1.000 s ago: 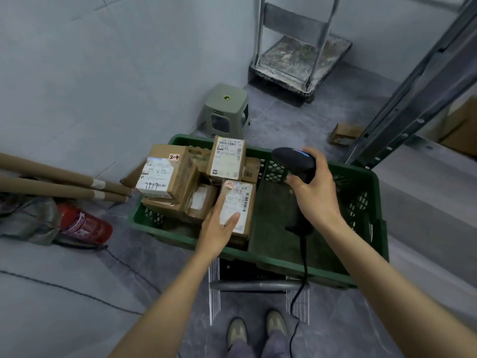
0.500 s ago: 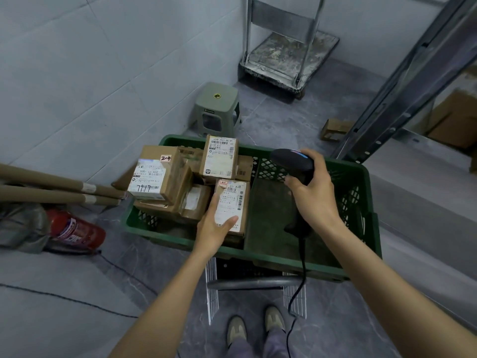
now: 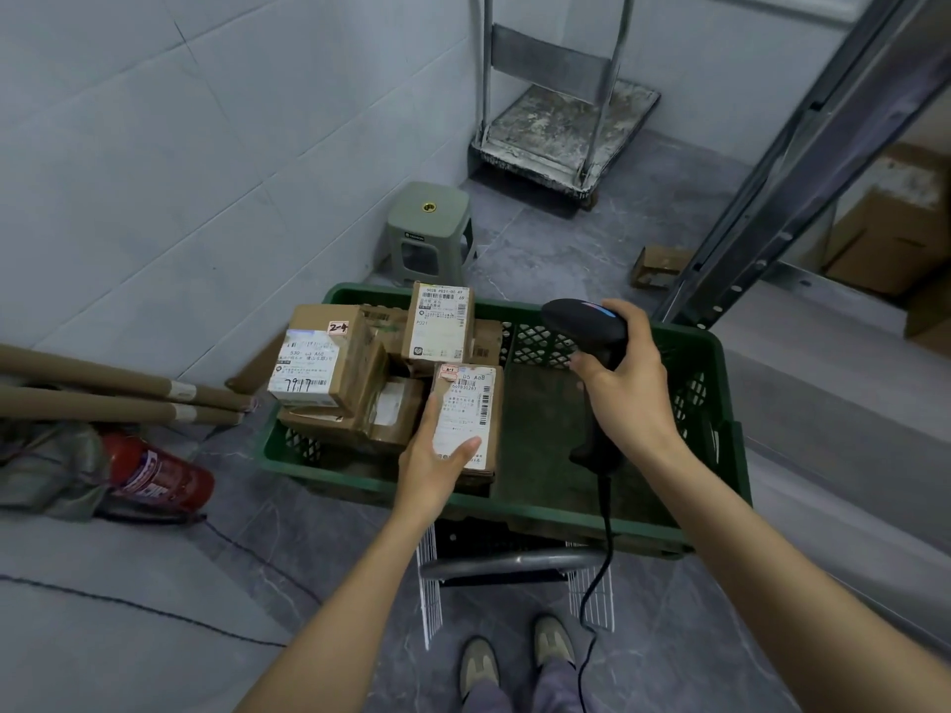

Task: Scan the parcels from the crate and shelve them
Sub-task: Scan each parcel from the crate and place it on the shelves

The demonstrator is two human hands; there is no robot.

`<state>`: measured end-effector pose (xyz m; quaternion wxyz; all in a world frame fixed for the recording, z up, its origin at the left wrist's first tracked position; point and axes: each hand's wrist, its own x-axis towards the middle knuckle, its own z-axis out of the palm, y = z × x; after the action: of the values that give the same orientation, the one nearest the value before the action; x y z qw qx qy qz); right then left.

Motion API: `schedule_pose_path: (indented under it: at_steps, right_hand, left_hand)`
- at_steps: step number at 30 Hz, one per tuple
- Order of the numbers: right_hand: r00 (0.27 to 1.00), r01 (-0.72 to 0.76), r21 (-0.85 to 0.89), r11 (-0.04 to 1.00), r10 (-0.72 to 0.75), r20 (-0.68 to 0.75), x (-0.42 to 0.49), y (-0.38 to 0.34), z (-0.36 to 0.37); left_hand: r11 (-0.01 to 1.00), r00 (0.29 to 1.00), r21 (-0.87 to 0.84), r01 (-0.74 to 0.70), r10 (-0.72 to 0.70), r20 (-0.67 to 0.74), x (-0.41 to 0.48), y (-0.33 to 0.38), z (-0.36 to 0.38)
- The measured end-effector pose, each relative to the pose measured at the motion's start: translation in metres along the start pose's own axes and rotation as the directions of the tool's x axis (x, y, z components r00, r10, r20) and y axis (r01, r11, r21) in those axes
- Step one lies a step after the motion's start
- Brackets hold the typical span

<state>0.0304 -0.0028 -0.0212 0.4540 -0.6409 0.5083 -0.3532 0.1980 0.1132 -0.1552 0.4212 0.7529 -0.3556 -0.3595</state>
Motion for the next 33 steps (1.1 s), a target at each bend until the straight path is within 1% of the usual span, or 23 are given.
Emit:
schedule_pose_path:
  at_steps: [9, 17, 23, 27, 33]
  right_hand:
    - [0.996, 0.033, 0.004, 0.999, -0.033, -0.089, -0.022, -0.035, -0.026]
    - [0.982, 0.053, 0.010, 0.999, -0.050, -0.184, -0.042, -0.058, -0.076]
    - [0.962, 0.084, 0.025, 0.996, -0.075, -0.264, -0.067, -0.064, -0.131]
    - [0.948, 0.122, 0.019, 0.992, -0.110, -0.299, -0.092, -0.063, -0.180]
    - [0.927, 0.149, 0.025, 0.989, -0.130, -0.352, -0.138, -0.057, -0.266]
  left_hand:
    - [0.992, 0.991, -0.018, -0.123, 0.123, 0.047, -0.011, 0.039, -0.008]
    - [0.980, 0.975, -0.030, -0.198, 0.200, 0.095, -0.022, 0.082, 0.009]
    - [0.954, 0.947, -0.058, -0.294, 0.299, 0.117, -0.046, 0.120, 0.044]
    - [0.935, 0.929, 0.018, -0.355, 0.350, 0.121, -0.071, 0.146, 0.074]
    - [0.913, 0.909, 0.054, -0.404, 0.393, 0.138, -0.127, 0.186, 0.140]
